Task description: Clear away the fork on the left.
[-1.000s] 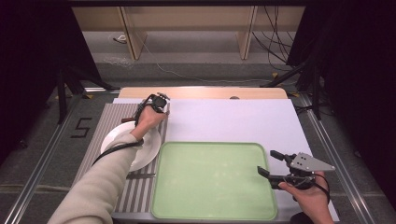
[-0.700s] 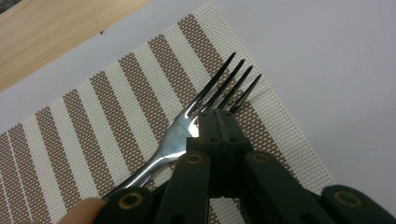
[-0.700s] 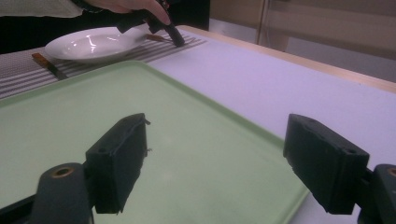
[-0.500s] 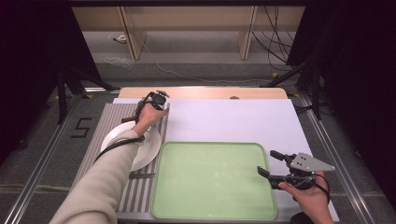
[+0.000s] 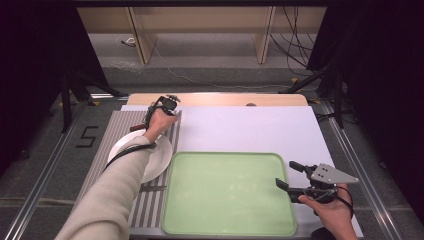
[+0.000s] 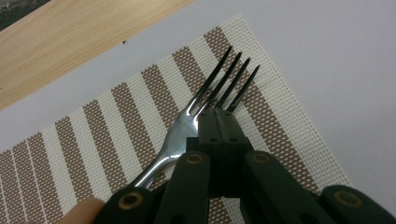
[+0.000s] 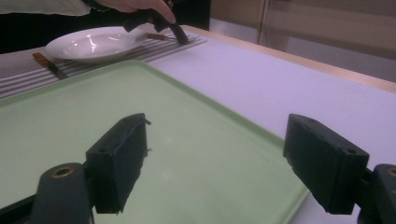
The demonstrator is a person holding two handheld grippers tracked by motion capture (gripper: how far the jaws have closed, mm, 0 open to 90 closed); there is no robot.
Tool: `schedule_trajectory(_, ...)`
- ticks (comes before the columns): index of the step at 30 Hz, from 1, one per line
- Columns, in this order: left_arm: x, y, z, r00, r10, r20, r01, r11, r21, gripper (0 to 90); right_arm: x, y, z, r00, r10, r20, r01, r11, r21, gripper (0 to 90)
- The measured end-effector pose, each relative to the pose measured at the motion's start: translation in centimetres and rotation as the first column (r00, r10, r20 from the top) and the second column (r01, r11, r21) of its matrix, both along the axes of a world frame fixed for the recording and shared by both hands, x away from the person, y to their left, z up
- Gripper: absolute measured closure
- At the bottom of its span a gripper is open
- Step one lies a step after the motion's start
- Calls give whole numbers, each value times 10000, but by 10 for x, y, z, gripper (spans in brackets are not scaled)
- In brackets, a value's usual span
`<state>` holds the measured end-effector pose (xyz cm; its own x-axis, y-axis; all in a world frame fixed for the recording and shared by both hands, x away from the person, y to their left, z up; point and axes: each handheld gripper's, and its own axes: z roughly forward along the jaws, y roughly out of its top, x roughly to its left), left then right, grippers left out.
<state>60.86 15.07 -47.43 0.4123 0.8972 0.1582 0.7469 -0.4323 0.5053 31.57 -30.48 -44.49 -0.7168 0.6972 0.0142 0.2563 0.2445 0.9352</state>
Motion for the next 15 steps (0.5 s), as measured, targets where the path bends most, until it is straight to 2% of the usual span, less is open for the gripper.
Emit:
schedule_trajectory(11, 2, 2, -1, 9998, -60, 164, 61, 10000, -64, 894, 0, 0, 0, 10000, -8, -9, 8, 10000, -18, 227)
schedule_trajectory(15, 1, 3, 5, 9991, -124, 402, 133, 9997, -210, 878, 0, 0, 0, 10000, -8, -6, 8, 10000, -7, 227)
